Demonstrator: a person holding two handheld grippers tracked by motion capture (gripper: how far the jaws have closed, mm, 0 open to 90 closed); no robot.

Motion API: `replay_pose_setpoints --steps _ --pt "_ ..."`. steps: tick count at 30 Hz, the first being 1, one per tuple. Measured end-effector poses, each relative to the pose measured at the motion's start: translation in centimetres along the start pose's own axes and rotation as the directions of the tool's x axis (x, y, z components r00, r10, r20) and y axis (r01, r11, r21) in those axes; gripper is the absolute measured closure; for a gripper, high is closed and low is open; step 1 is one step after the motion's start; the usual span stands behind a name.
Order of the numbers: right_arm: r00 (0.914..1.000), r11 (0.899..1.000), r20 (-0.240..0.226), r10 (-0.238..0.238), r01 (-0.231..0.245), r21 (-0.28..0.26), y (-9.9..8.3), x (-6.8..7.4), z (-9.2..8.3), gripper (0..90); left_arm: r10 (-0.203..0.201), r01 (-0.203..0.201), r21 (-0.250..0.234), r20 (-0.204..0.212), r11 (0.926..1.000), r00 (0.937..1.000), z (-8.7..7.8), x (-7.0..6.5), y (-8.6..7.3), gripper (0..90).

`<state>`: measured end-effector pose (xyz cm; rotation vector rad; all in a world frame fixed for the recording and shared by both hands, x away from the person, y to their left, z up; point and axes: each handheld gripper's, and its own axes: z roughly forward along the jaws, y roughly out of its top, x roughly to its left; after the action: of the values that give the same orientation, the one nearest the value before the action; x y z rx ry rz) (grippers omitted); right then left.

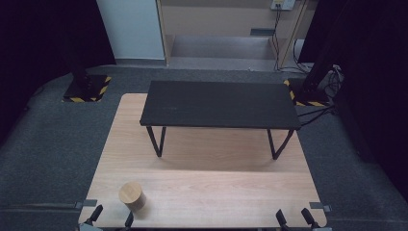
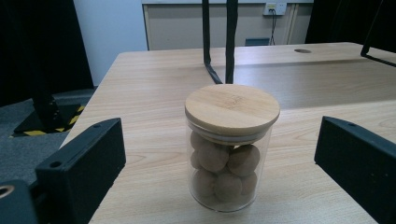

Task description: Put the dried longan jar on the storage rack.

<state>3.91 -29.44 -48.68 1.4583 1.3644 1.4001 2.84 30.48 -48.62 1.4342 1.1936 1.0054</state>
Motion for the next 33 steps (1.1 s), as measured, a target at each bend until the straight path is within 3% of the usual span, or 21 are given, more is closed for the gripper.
replay_pose_setpoints --steps 17,33 --pt "0.9999 1.000 -0.005 0.011 -0.011 0.006 -0.2 -0.1 -0.1 6.8 0.003 -0.002 -0.011 0.009 0.9999 1.0000 -0.2 -0.1 -0.4 0.4" --pt "0.9999 1.000 0.004 0.013 -0.013 0.007 -0.1 -0.2 -0.3 6.8 -0.010 0.010 0.005 0.019 0.9999 0.9998 0.8 0.0 -1.1 0.0"
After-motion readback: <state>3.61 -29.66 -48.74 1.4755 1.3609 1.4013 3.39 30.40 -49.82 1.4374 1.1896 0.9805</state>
